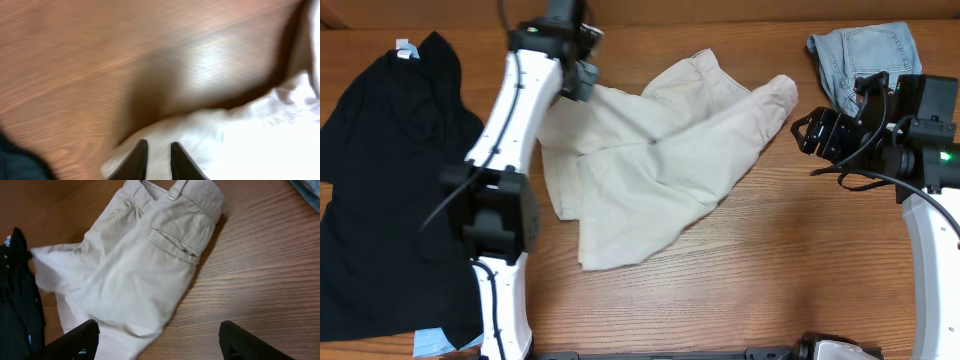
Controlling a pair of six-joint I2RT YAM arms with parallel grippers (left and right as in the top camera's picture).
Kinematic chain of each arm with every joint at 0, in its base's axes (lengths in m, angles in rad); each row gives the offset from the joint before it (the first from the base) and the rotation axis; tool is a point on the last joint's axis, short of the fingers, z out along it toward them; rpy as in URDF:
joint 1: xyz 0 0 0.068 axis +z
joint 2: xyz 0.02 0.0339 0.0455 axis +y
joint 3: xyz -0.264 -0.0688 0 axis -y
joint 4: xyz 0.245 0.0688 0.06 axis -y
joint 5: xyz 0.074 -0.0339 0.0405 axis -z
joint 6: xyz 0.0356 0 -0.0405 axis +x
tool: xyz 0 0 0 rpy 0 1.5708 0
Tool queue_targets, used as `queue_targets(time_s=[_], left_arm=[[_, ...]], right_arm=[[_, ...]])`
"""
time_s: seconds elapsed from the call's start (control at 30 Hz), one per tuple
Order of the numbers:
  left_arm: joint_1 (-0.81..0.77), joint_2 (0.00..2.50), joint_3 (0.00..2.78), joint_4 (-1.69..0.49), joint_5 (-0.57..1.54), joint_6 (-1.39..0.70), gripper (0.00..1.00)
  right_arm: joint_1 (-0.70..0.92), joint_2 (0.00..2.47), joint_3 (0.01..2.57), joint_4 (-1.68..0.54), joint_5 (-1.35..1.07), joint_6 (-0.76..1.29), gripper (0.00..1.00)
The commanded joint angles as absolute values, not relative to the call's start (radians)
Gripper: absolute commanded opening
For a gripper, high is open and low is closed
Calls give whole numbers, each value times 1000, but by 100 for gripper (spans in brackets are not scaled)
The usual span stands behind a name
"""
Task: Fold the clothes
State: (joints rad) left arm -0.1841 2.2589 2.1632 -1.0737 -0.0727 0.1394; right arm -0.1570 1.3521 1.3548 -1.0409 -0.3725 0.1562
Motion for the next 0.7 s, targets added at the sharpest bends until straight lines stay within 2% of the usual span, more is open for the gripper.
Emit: queue_targets(time_s=[0.0,0.03,0.07,0.1,0.13,0.27,0.37,0.53,0.67], left_arm=[[-118,2249,2188,-1031,-99,73,49],[-104,2249,2199,-1039,-59,58,62],[-94,2249,2210,-1056,-11,55,82],[-85,2249,2225,-1084,56,55,95],[-79,2249,2239,-1111,118,56,100],[-73,2249,2287,-1240,353,64,100],[-83,2249,2285,-1329,455,130,89],[-125,2250,2232,-1449,370,280,86],[-159,2250,2129,-1423,230,319,87]], right_arm=[[-155,1354,1374,-1037,-356,150,80],[-155,1356,1374,-1038,-356,150,80],[-155,1356,1374,-1038,-356,150,80],[-155,1358,1374,-1038,-356,150,80],[-155,1359,1374,-1037,-356,150,80],[-155,1367,1374,-1035,-356,150,80],[-155,1375,1374,-1042,-355,149,80],[-155,1394,1374,-1048,-356,149,81],[-155,1417,1374,-1045,-356,149,81]])
